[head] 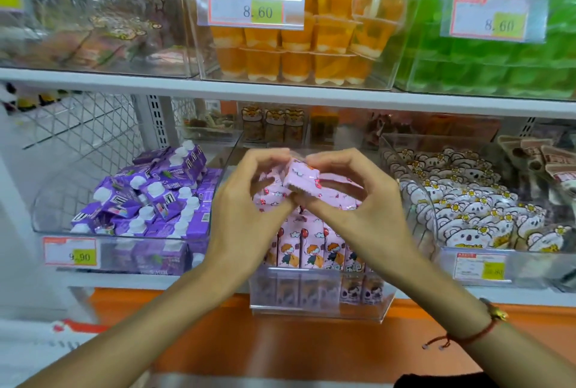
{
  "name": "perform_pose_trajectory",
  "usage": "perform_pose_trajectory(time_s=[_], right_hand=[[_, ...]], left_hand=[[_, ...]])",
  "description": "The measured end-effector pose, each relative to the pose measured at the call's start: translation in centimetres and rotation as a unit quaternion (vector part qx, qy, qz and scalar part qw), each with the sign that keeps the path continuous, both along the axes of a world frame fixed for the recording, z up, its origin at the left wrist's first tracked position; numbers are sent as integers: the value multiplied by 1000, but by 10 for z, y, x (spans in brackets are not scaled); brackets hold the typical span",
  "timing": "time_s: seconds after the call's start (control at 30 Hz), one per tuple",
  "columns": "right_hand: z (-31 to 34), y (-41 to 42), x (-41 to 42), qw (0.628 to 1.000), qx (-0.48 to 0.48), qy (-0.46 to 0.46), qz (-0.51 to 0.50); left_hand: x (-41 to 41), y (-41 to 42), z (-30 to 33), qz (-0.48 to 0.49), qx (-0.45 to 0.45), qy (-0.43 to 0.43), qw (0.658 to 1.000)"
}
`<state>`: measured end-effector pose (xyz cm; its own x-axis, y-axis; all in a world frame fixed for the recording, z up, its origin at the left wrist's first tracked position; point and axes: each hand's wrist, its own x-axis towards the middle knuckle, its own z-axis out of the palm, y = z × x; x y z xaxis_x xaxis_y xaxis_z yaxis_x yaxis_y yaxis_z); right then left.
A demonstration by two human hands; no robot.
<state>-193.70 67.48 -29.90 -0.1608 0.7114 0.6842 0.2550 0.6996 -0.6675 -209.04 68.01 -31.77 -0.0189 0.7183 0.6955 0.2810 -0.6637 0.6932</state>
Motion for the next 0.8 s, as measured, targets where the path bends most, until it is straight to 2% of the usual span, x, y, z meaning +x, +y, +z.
perform_pose_trajectory(time_s=[0.13, 0.27, 0.4, 0.57, 0.67, 0.8], right_hand=[[1, -1, -1, 999, 28, 6, 16], [3, 1, 4, 999, 11, -32, 7], [5, 4, 10, 992, -112, -30, 55], [4, 8, 13, 962, -267, 41, 50], [6, 8, 13, 934, -337, 93, 78], [6, 9, 10, 920, -363, 123, 83]], left_hand=[[-3, 1, 3, -18, 44, -19, 999], [-3, 1, 6, -61, -23, -47, 997], [-3, 2, 13, -111, -144, -97, 979], [-4, 3, 17, -109, -286, -221, 926], [-3, 5, 17, -82, -329, -251, 907], [-3, 5, 15, -81, -337, -246, 905]])
